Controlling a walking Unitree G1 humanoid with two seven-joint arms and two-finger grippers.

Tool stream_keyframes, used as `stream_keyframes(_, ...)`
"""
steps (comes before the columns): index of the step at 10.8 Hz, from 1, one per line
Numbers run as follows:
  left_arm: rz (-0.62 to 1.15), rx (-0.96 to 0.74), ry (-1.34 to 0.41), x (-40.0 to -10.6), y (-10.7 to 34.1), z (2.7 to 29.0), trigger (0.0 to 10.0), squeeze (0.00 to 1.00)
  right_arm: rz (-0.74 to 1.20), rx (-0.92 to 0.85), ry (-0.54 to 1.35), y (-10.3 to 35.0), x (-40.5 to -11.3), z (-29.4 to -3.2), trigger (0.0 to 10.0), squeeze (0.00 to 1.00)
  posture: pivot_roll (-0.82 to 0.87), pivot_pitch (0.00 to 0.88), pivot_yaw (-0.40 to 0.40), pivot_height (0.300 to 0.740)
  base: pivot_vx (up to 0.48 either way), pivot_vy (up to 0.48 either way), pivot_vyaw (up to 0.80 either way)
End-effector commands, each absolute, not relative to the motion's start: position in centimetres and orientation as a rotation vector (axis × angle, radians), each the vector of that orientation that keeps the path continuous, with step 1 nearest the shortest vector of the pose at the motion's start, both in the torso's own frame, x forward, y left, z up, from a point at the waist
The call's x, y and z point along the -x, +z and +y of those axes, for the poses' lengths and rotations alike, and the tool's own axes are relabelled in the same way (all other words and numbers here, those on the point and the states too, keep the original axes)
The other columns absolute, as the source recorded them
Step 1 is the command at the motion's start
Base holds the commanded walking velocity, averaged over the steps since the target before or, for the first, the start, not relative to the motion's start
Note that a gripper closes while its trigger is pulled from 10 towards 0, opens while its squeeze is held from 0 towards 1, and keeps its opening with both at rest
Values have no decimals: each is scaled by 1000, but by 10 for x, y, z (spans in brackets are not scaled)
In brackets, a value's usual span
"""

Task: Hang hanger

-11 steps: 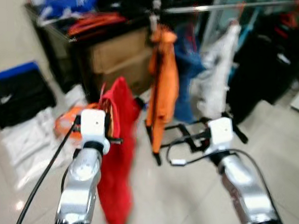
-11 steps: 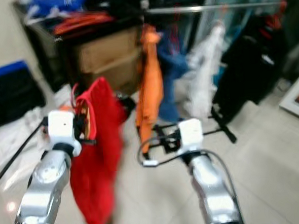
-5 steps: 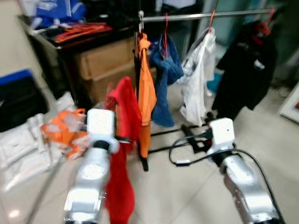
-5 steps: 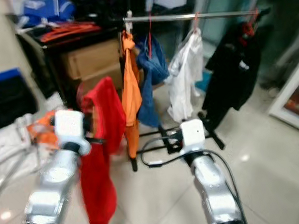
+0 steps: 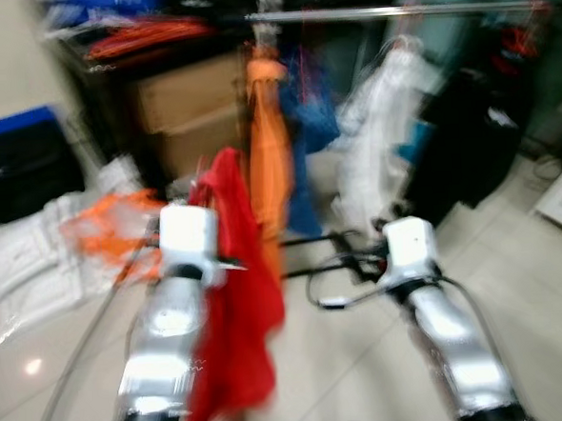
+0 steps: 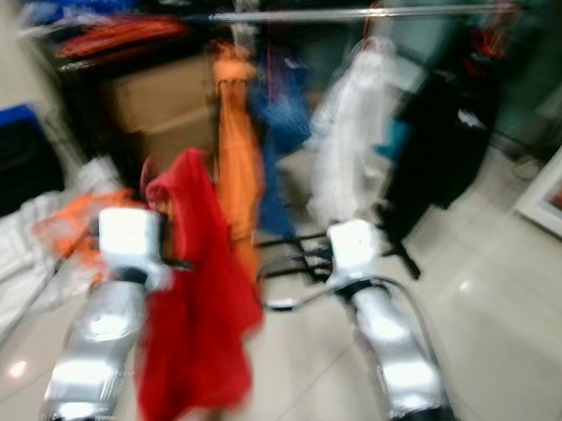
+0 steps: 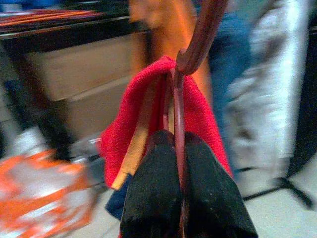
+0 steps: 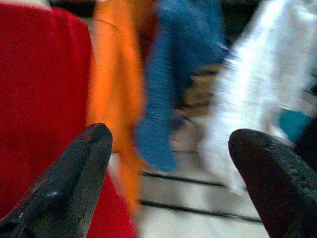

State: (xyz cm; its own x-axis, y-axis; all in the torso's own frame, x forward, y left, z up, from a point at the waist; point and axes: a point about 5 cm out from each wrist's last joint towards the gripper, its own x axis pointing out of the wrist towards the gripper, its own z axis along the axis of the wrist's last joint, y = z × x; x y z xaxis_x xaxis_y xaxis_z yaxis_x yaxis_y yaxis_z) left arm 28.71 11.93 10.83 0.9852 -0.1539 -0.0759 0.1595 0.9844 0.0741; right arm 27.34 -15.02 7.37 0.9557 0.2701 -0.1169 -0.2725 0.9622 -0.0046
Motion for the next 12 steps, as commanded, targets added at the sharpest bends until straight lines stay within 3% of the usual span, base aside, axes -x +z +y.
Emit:
stream_keyframes(1, -16, -78, -135, -294, 127, 126, 10000, 0, 88, 7, 311, 80, -277, -138, 10000, 0, -56, 30, -38, 740, 420, 0, 0)
stream_keyframes(4, -45, -117, -182, -297, 132, 116, 10000, 0, 86, 7, 309, 80, -278, -139, 10000, 0, -66, 22, -29, 740, 380, -209, 0)
stream_keyframes(6, -19, -107, -188, -299, 130, 114, 10000, 0, 85, 5, 308, 80, -277, -139, 10000, 0, -70, 24, -26, 740, 0, 0, 0)
stream_keyframes(12, -56, -149, -227, -297, 132, 105, 10000, 0, 90, 8, 306, 79, -276, -140, 10000, 0, -88, 27, -17, 740, 0, -450, 0)
